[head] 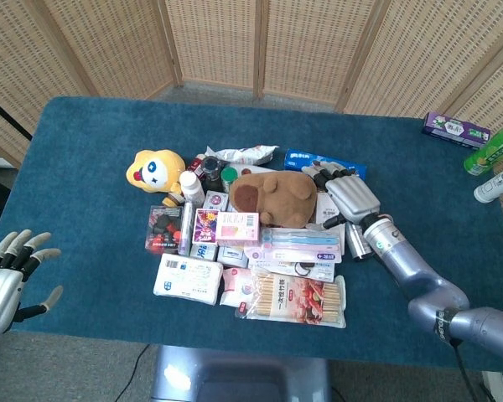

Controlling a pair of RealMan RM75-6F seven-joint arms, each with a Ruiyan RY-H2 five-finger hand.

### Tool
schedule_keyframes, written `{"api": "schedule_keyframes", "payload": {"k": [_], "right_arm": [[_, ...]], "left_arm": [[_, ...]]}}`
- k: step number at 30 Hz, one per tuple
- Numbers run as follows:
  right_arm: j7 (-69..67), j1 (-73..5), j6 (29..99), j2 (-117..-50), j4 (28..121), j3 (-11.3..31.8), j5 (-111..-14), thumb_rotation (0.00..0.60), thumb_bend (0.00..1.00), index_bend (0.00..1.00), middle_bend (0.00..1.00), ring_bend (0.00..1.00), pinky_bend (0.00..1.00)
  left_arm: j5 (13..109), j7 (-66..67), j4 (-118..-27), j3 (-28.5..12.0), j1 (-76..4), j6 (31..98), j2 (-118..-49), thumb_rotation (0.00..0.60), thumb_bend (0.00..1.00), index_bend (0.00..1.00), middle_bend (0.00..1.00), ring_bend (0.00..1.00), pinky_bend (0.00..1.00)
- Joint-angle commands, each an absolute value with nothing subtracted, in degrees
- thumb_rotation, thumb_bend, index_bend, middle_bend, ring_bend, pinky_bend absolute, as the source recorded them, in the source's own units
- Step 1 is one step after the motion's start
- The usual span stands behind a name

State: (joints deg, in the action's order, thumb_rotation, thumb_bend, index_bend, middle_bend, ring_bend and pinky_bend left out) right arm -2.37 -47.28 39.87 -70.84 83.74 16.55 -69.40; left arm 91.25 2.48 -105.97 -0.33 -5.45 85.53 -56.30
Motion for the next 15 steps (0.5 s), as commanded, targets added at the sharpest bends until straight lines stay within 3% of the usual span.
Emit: {"api": "schedule_keyframes", "payload": {"k": [1, 9, 11, 13, 15], "right_arm": [[-0.46, -49.32, 37.65, -72.04, 82.54, 16.54, -67.08, 0.428, 0.01, 0.0, 0.0, 0.0, 0.0], [5.27, -55.51, 31.54, -74.76, 78.18, 15.39, -59.58, 0.435, 0.0, 0.0, 0.01, 0.02, 0.02], [6.89, -56.64, 32.76, -76.52, 76.01, 15.43, -58.24, 0.48, 0.0, 0.05, 0.22, 0.3, 0.21], [8.25, -57.37, 34.44, -78.65, 74.11, 15.56, -56.04, 0.574, 0.0, 0.36, 0.7, 0.8, 0.53], [8.65, -57.59, 35.88, -79.8, 73.54, 15.92, -54.19, 0.6, 0.0, 0.63, 0.96, 0.99, 0.71]], "left_arm": [[91.09, 2.08, -105.64, -0.36, -5.29, 85.75, -56.3, 0.519, 0.36, 0.28, 0.17, 0.09, 0.0], [90.33, 0.33, -104.14, -0.4, -4.43, 86.83, -56.12, 0.519, 0.36, 0.28, 0.17, 0.09, 0.0], [90.29, -0.04, -103.85, -0.38, -4.21, 87.12, -56.1, 0.519, 0.36, 0.28, 0.17, 0.09, 0.0], [90.22, -0.49, -103.48, -0.36, -3.95, 87.46, -56.16, 0.518, 0.36, 0.28, 0.17, 0.09, 0.0], [90.07, -0.98, -102.95, -0.31, -3.66, 87.74, -56.31, 0.516, 0.36, 0.28, 0.17, 0.09, 0.0]]}}
